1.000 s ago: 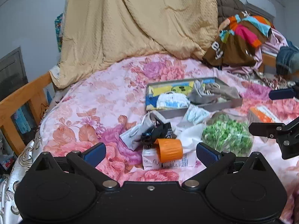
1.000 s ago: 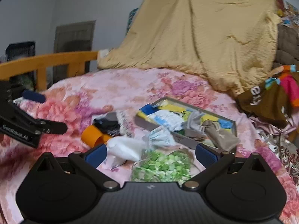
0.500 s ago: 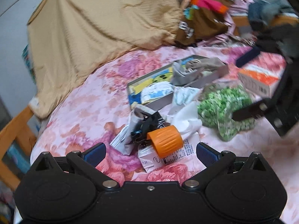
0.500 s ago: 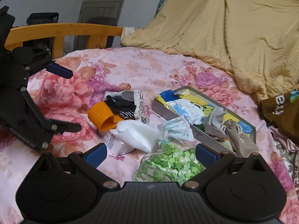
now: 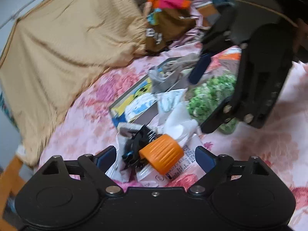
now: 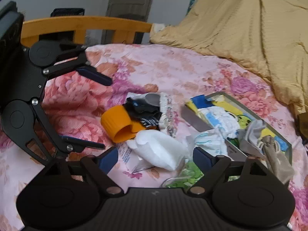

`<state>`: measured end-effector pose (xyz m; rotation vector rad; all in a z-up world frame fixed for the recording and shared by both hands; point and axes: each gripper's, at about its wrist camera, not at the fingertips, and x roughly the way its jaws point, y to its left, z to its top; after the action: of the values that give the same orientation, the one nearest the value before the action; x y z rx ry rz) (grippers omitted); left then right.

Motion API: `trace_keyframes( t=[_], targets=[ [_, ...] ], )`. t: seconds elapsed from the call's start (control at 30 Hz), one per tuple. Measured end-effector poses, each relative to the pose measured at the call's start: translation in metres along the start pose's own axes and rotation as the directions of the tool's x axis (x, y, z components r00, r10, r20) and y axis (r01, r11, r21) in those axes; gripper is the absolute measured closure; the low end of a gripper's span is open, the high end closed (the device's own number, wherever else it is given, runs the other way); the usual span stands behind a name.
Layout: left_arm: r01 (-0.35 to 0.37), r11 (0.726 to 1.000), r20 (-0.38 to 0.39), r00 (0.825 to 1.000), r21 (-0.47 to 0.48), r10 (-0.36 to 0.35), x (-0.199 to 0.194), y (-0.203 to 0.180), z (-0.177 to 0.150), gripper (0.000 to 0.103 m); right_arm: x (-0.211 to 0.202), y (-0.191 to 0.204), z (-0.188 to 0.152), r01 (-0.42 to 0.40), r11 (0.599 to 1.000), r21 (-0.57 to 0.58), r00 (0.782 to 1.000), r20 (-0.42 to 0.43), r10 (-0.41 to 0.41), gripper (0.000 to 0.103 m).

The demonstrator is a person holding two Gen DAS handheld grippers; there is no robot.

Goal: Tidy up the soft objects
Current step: 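Grasp the orange silicone piece with the left gripper while the right grasps the white cloth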

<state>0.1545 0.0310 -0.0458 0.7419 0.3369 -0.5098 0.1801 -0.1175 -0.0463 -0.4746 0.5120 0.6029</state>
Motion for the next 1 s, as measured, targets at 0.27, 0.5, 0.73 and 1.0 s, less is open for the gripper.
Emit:
trace_keyframes(
  t=[0.27, 0.5, 0.73, 1.0],
  targets=[
    [0.086, 0.994, -0.015, 0.996, 0.066, -0.085, 0.013, -0.006, 0.005, 0.025, 0.020, 0.001, 0.003, -0.031, 0.999, 0.018, 0.999, -0.030, 0.032, 0.023],
    [0.115, 0.992, -0.038, 0.993, 0.050, -0.114, 0.021, 0.000, 0.003, 0.038, 0.032, -0.004, 0.006, -0.041, 0.998, 0.053, 0.998, -0.046, 0.043, 0.028],
    [0.127, 0.992, -0.063, 0.990, 0.008, -0.126, 0.020, 0.010, 0.001, 0.046, 0.042, -0.006, 0.005, -0.053, 0.996, 0.072, 0.996, -0.073, 0.058, 0.041],
    [0.154, 0.987, -0.099, 0.983, -0.043, -0.157, 0.020, 0.020, 0.001, 0.053, 0.044, -0.010, 0.009, -0.017, 0.994, 0.108, 0.998, -0.066, 0.024, 0.043]
  ],
)
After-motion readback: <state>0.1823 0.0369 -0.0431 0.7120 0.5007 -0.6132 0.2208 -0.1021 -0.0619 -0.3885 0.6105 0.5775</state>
